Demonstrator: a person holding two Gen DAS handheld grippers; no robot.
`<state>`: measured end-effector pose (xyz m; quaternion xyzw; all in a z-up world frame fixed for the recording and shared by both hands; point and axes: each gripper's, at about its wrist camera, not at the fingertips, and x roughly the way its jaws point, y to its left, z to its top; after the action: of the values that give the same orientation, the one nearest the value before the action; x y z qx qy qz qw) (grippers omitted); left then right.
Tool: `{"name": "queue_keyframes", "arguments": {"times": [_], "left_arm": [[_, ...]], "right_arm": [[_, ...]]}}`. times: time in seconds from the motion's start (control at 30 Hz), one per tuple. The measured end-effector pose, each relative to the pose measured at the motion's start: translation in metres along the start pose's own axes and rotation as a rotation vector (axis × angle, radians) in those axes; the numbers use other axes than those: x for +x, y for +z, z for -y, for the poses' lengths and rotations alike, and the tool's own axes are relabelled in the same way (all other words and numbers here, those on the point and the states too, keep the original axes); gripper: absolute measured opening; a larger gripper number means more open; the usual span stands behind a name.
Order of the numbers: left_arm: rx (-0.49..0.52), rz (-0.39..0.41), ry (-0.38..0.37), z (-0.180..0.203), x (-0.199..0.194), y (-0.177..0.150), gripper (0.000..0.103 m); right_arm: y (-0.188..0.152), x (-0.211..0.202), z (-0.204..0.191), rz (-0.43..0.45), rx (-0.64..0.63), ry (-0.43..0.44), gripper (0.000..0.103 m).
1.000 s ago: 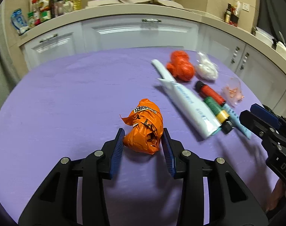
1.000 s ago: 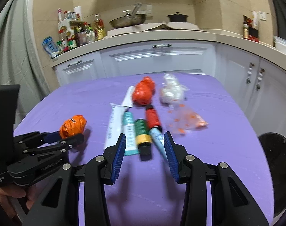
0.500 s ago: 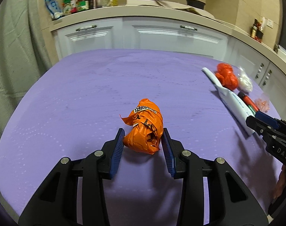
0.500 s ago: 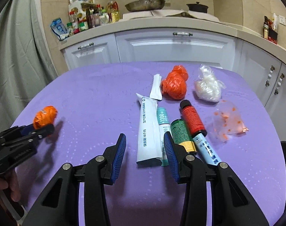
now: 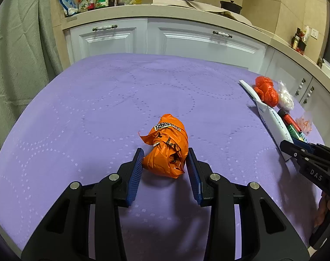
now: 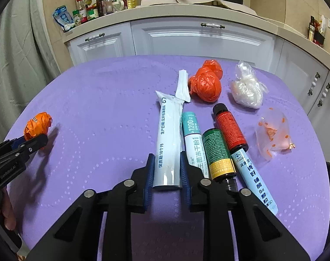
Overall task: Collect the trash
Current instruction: 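Grasp the white tube with the right tool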
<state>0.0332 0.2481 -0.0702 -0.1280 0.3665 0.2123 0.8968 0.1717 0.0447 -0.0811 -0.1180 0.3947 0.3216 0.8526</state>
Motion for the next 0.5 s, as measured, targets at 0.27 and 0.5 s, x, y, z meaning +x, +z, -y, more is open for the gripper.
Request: {"name": "queue_keyframes", "arguments": {"times": [0.27, 0.5], "left_arm": [[-0.004, 0.024, -0.003, 0.002, -0.011, -0.001, 0.038], [0.021, 0.057, -0.043, 0.019, -0.027, 0.001, 0.038]], "right_arm": [[-0.001, -0.016, -0.004, 0.057, -0.012, -0.006, 0.006], [-0.007, -0.044, 0.01, 0.116, 0.01, -0.019, 0.006]]}}
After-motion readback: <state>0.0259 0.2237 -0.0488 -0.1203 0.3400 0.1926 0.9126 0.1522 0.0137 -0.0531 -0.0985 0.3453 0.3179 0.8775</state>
